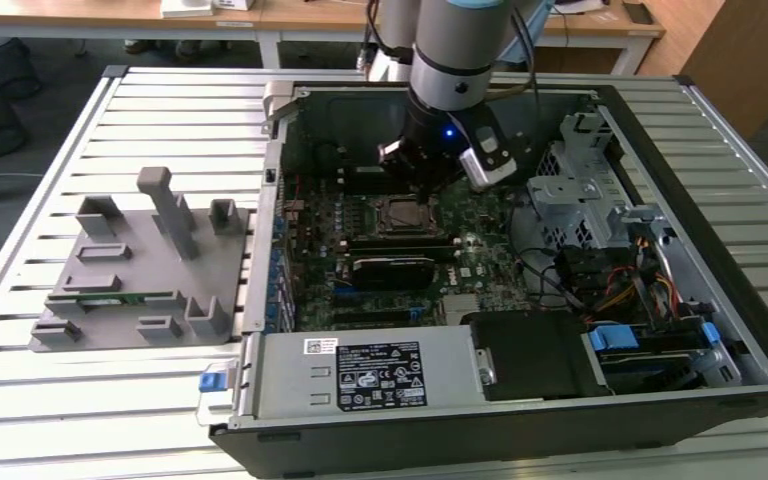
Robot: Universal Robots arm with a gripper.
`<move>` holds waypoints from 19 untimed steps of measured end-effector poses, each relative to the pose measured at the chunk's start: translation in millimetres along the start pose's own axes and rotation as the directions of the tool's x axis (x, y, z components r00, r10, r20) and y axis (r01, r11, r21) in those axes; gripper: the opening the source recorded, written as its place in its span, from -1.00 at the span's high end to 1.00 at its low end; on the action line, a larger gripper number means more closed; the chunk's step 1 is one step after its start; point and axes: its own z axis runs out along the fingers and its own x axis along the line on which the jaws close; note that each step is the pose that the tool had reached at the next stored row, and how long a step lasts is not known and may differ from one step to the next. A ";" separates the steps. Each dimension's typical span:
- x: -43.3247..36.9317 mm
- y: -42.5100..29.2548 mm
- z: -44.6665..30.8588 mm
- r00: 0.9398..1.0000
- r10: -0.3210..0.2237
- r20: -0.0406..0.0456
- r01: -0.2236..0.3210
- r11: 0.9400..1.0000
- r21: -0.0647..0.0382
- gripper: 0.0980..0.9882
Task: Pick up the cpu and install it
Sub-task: 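Install the second cpu locking lever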
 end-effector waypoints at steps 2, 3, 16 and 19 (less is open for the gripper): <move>0.1 -4.8 -0.5 1.000 0.000 -0.001 0.000 1.000 -0.001 0.96; 0.2 -7.6 -0.8 1.000 0.000 -0.001 0.000 1.000 -0.001 0.96; 1.0 -31.6 -3.6 1.000 0.000 -0.001 0.000 0.999 -0.041 0.96; 1.0 -33.1 -3.7 1.000 0.000 -0.004 0.000 0.999 -0.035 0.96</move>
